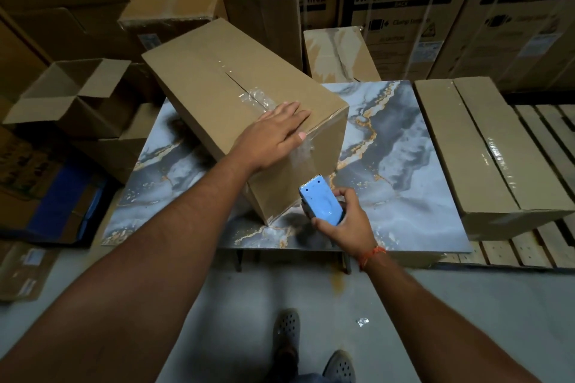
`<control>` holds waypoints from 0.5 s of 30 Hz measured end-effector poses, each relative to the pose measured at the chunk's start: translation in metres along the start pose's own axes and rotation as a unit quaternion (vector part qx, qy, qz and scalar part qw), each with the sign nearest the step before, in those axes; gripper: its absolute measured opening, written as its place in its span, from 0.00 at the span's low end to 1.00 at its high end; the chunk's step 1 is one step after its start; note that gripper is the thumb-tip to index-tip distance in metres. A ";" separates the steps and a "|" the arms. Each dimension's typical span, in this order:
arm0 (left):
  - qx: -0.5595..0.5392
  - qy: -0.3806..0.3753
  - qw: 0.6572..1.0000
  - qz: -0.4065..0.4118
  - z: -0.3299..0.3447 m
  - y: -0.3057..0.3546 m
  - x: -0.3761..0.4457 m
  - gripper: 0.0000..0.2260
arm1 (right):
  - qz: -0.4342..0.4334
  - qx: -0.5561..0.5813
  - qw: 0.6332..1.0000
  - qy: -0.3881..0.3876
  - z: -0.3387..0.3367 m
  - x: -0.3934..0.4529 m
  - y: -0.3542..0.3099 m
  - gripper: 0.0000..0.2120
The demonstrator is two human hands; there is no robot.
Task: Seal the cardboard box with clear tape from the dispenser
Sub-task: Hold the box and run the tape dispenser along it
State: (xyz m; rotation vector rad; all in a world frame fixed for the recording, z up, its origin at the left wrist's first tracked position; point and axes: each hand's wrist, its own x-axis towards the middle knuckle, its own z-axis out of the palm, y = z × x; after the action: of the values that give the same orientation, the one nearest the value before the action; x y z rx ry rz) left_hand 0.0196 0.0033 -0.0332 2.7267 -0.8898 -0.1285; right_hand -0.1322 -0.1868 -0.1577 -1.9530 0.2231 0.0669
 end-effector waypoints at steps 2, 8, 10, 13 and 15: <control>-0.003 0.002 1.000 0.001 0.000 0.000 0.000 0.30 | -0.003 -0.001 1.000 0.003 -0.003 -0.004 0.000 0.31; -0.008 -0.018 1.000 0.008 0.002 -0.004 0.003 0.29 | 0.011 0.028 0.999 -0.040 -0.022 -0.017 -0.004 0.32; -0.017 -0.023 1.000 0.007 0.002 -0.005 0.004 0.29 | 0.011 0.033 0.999 -0.041 -0.027 -0.020 -0.003 0.31; -0.025 -0.028 0.999 0.009 0.001 -0.006 0.004 0.29 | -0.002 0.030 0.999 -0.038 -0.030 -0.022 -0.001 0.32; -0.019 -0.029 0.999 0.009 0.002 -0.006 0.005 0.29 | -0.010 0.030 0.999 -0.030 -0.029 -0.023 -0.003 0.31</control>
State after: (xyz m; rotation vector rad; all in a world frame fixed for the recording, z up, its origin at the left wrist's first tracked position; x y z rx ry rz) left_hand 0.0266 0.0048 -0.0366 2.6924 -0.9181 -0.2205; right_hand -0.1563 -0.2094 -0.1406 -1.8908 0.1646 0.1035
